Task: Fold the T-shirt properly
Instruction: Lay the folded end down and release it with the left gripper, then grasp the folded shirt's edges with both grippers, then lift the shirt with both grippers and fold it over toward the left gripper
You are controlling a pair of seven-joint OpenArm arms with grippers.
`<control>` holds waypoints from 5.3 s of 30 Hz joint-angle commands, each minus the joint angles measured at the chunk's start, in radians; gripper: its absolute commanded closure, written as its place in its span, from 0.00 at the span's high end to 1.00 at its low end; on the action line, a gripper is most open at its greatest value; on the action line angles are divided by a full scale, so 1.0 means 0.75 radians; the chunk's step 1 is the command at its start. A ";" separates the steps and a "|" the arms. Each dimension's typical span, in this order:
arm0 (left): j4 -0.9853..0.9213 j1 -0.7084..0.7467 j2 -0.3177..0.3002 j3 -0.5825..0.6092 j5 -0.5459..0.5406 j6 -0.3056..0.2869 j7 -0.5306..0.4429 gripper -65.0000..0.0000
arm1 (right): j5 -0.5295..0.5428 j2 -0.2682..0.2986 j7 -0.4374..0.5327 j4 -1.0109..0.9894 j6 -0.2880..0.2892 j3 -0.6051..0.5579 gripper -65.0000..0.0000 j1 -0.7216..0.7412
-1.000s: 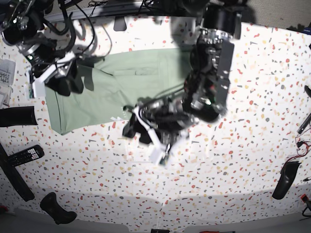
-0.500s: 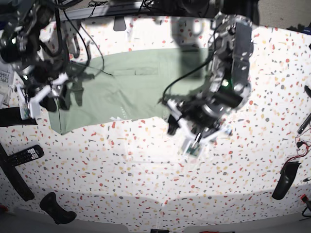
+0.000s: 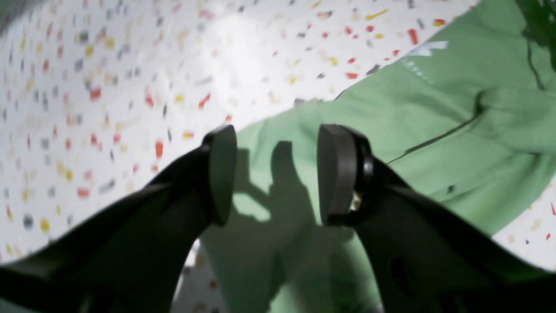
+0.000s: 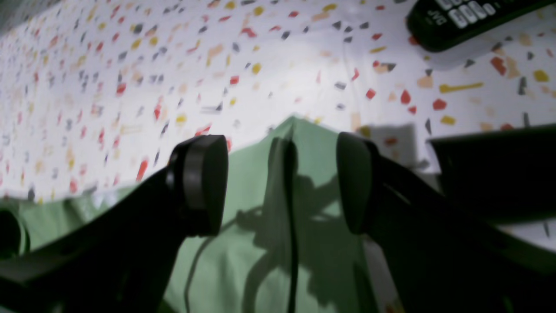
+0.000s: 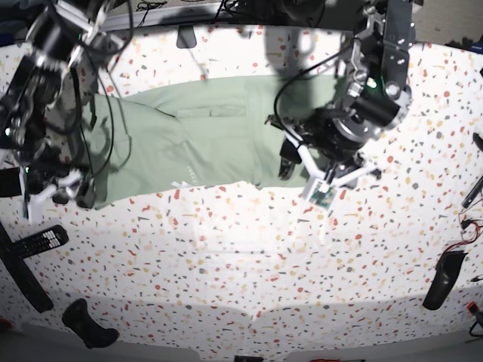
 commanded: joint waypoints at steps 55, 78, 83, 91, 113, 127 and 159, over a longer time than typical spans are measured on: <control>-0.480 0.088 -0.018 0.001 0.176 0.151 -0.335 0.42 | 0.414 0.159 -0.234 -0.715 0.010 -0.265 0.00 0.311; -0.141 0.033 0.021 0.001 0.405 0.195 0.003 0.42 | 0.430 0.012 -0.364 -0.715 0.010 -0.266 0.00 0.635; -0.142 0.169 0.001 0.001 0.454 0.199 0.015 0.42 | 0.486 -0.049 -0.417 -0.714 0.010 -0.267 0.00 0.635; -0.207 0.284 -0.023 0.001 0.455 0.261 -0.214 0.42 | 0.495 -0.139 -0.417 -0.712 0.010 -0.267 0.00 0.635; -0.335 0.168 -0.022 0.001 0.329 0.261 -0.308 0.42 | 0.516 -0.583 -0.419 -0.712 0.010 -0.270 0.00 0.634; -0.604 -0.006 0.008 0.001 0.254 0.260 -0.360 0.42 | 0.631 -0.583 -0.419 -0.713 -0.036 -0.838 0.00 0.632; -0.661 -0.050 0.221 0.002 0.371 0.195 -0.319 0.42 | 0.688 -0.583 -0.413 -0.713 -0.033 -1.041 0.00 0.685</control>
